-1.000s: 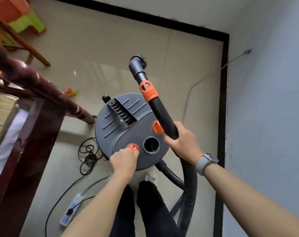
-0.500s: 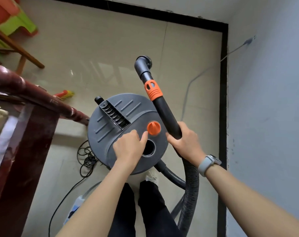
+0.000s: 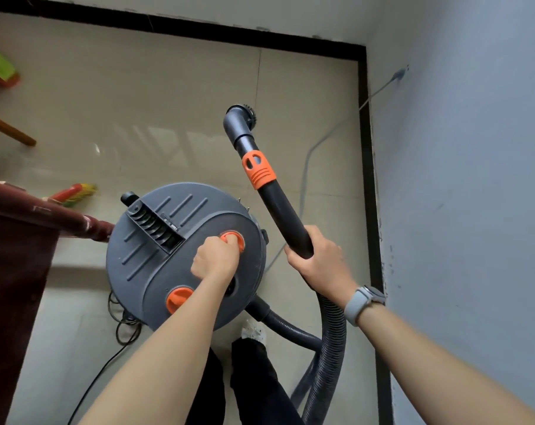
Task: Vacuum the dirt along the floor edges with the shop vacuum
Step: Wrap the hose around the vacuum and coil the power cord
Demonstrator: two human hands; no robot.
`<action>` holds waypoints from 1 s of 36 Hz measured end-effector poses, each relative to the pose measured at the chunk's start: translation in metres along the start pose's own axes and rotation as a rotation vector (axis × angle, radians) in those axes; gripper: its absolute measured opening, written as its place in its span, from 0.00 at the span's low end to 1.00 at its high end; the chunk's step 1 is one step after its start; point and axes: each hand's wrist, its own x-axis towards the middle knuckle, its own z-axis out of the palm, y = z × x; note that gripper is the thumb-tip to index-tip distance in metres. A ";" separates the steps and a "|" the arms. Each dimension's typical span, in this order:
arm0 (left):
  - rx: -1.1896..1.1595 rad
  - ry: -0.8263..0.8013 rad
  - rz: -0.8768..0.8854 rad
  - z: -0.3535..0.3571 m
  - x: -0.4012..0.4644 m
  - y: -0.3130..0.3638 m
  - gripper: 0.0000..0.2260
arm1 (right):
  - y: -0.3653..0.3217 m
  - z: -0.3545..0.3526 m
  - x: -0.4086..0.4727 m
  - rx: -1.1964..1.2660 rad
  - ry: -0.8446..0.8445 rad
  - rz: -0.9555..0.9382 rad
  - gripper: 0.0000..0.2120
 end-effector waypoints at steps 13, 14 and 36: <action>-0.072 -0.118 0.486 -0.063 -0.009 -0.016 0.12 | -0.039 -0.021 0.026 0.055 -0.054 -0.094 0.12; -0.140 -0.123 0.515 -0.067 -0.012 -0.018 0.11 | -0.047 -0.022 0.031 0.102 -0.055 -0.089 0.11; -0.699 -0.437 0.570 -0.087 -0.035 -0.090 0.14 | -0.218 -0.006 0.106 0.923 0.044 0.130 0.08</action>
